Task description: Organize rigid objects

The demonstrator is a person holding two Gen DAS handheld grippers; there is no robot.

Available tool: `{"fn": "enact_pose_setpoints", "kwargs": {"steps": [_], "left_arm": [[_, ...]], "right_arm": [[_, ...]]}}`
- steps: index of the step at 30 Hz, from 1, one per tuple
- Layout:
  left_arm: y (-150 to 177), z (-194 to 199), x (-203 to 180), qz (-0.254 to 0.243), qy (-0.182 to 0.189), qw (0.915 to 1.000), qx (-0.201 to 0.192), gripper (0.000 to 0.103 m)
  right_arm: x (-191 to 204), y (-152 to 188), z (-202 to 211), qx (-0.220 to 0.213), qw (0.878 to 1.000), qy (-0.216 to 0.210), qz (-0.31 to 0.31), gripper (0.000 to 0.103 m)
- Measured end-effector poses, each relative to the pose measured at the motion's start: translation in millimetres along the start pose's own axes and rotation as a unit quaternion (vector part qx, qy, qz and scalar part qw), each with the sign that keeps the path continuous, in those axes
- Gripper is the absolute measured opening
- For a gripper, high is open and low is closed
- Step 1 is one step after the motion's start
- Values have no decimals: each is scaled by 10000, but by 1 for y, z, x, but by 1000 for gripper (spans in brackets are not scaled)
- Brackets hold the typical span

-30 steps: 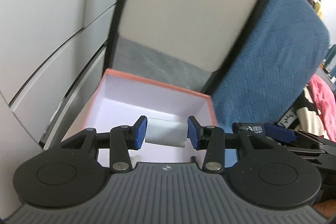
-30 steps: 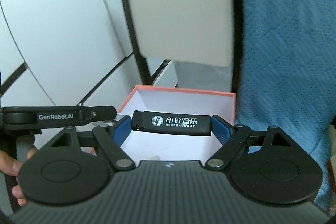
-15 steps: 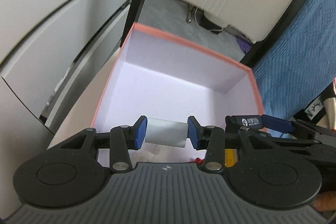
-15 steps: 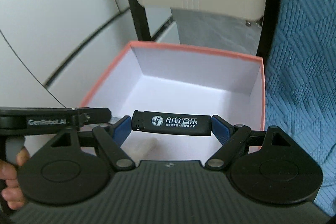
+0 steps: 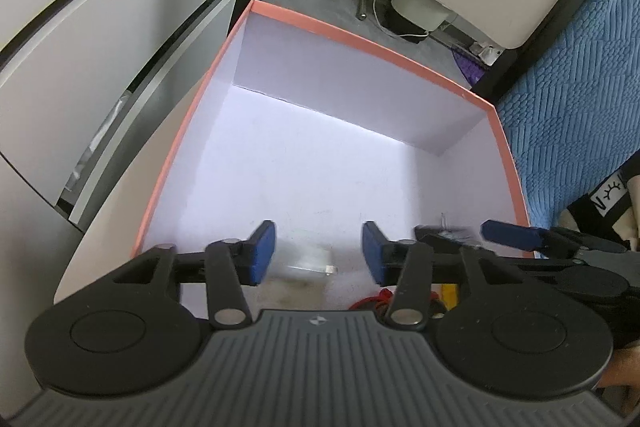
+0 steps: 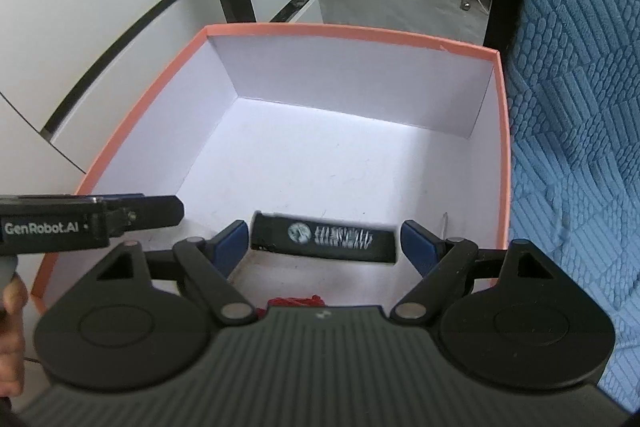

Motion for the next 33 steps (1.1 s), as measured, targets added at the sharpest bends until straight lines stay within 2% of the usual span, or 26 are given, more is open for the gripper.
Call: {"fn": "enact_pose_setpoints", "kwargs": {"steps": [1, 17, 25, 29, 33], "left_arm": [[0, 3, -2, -26, -42, 10000, -33, 58], [10, 115, -42, -270, -103, 9959, -859, 58], [31, 156, -71, -277, -88, 9938, -1076, 58], [41, 177, -79, -273, -60, 9927, -1173, 58], [53, 194, -84, -224, -33, 9912, -1304, 66]], "right_arm": [[-1, -1, 3, -71, 10000, -5, -12, 92], [7, -10, 120, -819, 9965, -166, 65, 92], [1, 8, 173, -1189, 9928, -108, 91, 92], [-6, 23, 192, -1238, 9922, -84, 88, 92], [-9, 35, 211, -1319, 9912, -76, 24, 92]]}}
Point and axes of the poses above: each gripper's, at about its wrist camera, not at the fingertips, and z roughly against the way its jaws point, x to its left, y to its underside, the point moved 3 cm from there along -z, roughly the way its jaws point, and after that the axes turned 5 degrees about -y, right-handed, at the moved point
